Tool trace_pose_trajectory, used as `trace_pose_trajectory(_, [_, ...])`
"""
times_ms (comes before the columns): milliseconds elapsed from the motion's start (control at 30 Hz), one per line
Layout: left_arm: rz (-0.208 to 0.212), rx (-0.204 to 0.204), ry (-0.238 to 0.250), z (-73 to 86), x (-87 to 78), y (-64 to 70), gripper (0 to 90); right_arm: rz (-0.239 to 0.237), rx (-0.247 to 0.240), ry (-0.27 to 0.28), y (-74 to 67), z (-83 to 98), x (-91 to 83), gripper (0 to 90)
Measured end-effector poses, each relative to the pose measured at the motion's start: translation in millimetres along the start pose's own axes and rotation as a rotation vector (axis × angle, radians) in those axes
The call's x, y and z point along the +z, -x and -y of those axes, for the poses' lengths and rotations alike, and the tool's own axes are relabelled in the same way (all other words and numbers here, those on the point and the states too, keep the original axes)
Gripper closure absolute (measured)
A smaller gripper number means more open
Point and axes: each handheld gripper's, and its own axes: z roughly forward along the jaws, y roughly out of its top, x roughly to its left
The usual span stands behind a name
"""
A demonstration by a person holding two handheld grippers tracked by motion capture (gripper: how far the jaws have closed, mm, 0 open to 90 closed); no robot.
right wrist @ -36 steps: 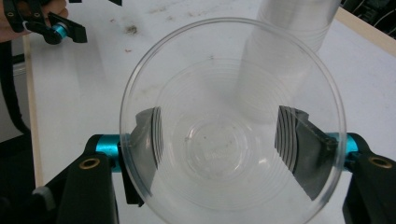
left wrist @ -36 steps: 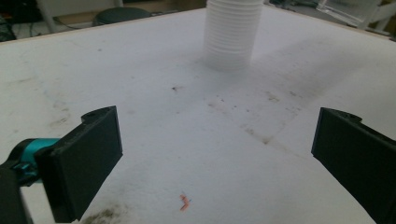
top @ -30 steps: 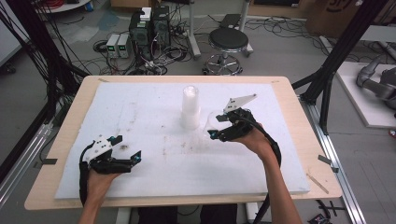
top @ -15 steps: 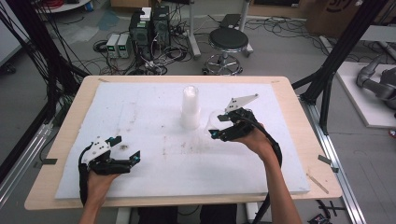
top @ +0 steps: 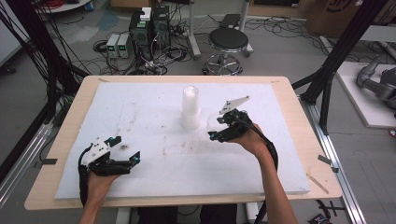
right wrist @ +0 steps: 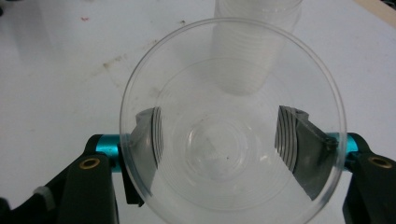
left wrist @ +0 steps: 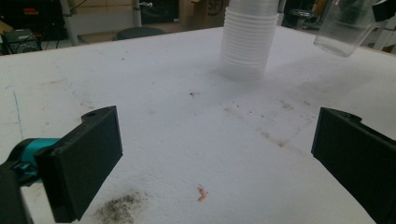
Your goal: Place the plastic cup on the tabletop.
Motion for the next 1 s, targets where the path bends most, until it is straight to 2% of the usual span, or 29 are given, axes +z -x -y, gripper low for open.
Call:
trace_pose_trajectory(233, [-0.001,-0.006,0.002,0.2,0.0,-0.6,1.8,0.027,0.0,-0.056,4.5,1.5,14.2,32.9])
trace_pose_trajectory(333, [0.0,-0.007,0.002,0.2,0.1,-0.7,1.8,0.055,0.014,-0.085,8.1,3.0,17.8,32.9])
trace_pose_trajectory(533, [0.002,-0.007,0.004,0.4,0.0,-0.8,1.8,0.066,0.046,-0.113,13.0,9.9,27.5,32.9])
trace_pose_trajectory(633, [0.002,-0.005,0.004,0.3,-0.2,-0.8,1.8,0.077,0.043,-0.135,13.5,12.3,33.2,32.9])
trace_pose_trajectory(1000, [0.001,-0.008,0.001,0.3,0.3,0.0,1.8,0.081,0.074,-0.107,18.8,17.6,38.3,33.0])
